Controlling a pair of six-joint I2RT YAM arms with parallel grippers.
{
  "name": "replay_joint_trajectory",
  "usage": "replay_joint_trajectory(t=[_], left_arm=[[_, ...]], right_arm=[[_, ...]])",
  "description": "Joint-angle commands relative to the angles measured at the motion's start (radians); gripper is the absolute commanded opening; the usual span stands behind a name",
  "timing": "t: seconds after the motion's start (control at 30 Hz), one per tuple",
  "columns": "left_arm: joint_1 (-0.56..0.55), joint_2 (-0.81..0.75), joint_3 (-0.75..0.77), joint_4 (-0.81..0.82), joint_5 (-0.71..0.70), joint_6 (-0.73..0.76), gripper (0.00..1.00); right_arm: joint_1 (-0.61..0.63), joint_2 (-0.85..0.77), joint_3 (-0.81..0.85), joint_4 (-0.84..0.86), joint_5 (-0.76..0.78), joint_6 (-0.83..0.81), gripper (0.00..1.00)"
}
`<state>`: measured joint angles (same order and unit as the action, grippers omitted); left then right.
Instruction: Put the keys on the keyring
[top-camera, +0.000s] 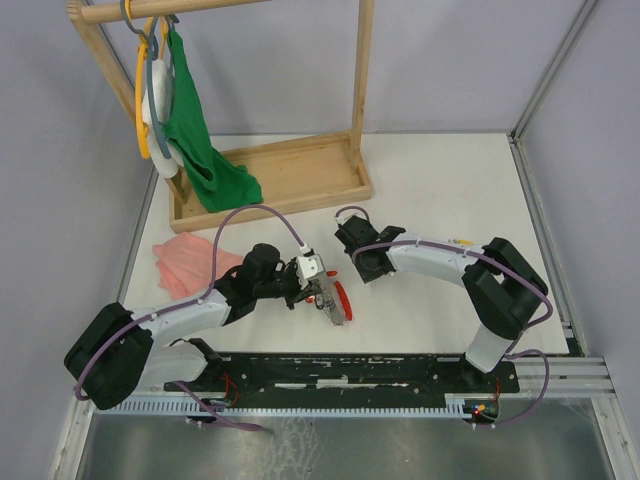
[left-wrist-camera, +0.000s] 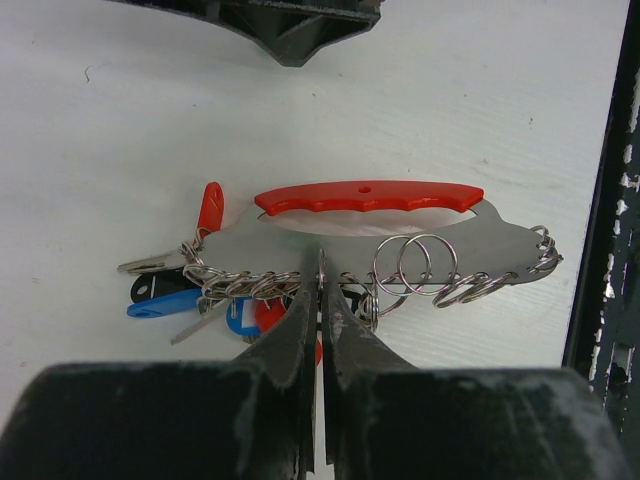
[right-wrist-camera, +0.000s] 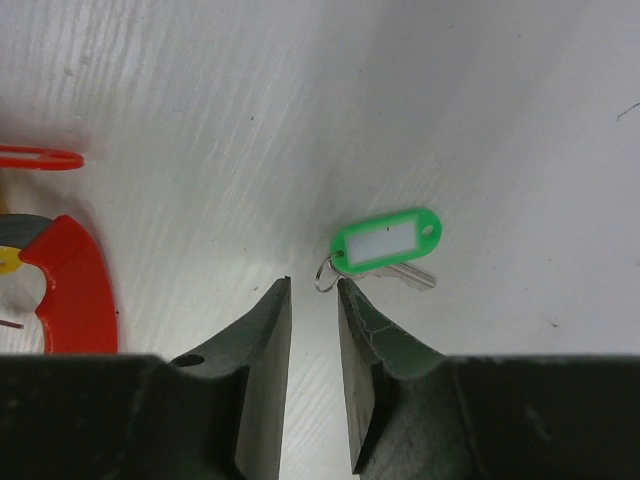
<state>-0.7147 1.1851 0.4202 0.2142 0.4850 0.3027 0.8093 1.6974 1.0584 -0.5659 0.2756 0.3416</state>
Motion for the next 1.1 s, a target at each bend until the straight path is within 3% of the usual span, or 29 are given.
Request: replay_joint_trajectory(t=[0.0,0.33,0.53,0.67,0.9,1.07], left_arm=[[0.005,-0.007,0.046,0.028,0.035,0.030,0.03],[0.006,0.004,0.050,0.027,0.044,0.032,0.03],[0.006,-0.006,0.048,0.024,0.044,0.035,0.03],[0.007,-0.012,0.042,0.031,0.043,0.036,0.03],[0.009,-0.026,0.025,0.061,0.040,0.043,0.03],[0.012,-0.058,0.000,0.100,0.036,0.056,0.03]], right_arm=[[0.021,0.046,0.053,-0.023,0.092,-0.012,0.32],[0.049,0.103,0.091,-0.084,0.183,-0.007,0.25],[0.051,0.097,0.097,-0.089,0.203,-0.023,0.03],[0.051,0.068,0.088,-0.075,0.196,-0.051,0.00],[0.041,-0.092,-0.009,0.064,0.087,-0.162,0.00],[0.039,-0.320,-0.179,0.288,0.024,-0.213,0.01]])
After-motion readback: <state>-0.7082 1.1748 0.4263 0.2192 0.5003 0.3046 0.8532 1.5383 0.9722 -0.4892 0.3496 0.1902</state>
